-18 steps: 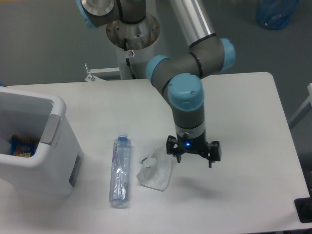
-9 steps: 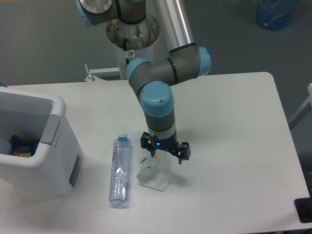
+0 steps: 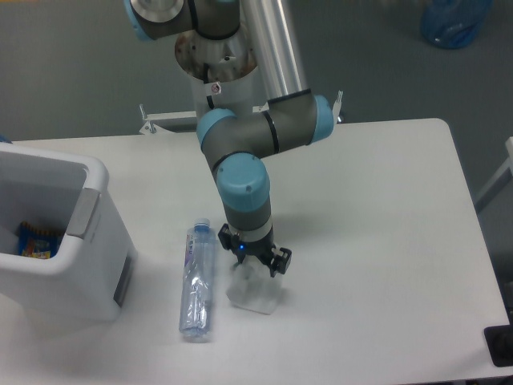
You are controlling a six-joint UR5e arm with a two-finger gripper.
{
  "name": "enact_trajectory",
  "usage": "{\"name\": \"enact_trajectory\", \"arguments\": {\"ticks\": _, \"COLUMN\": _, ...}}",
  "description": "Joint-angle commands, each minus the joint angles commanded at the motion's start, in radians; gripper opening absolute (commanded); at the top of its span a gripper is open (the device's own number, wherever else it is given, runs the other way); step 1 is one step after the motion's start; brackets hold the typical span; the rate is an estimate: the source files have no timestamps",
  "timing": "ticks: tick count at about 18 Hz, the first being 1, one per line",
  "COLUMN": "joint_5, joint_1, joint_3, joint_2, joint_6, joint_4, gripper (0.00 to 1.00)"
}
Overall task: Place the trash in the trash can
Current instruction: 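Lower the gripper and grasp the clear plastic wrapper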
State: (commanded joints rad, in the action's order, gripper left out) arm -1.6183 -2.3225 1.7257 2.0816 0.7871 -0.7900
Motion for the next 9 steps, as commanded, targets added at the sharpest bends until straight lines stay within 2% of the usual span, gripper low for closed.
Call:
{"name": "enact_trajectory", "arguments": {"ticks": 6, "joint_5": 0.003, "joint_1": -0.008, "joint_3": -0.003, "joint_2": -0.037, "joint_6": -0.009, "joint_4": -0.005, "gripper": 0.0}}
{"name": "enact_trajectory", "arguments": {"ticks": 9, "joint_5": 0.082, "joint_1": -0.029, "joint_3": -0.005, "joint_2": -0.08, "joint_6": -0.009, "joint_4": -0.005, "gripper": 0.0}}
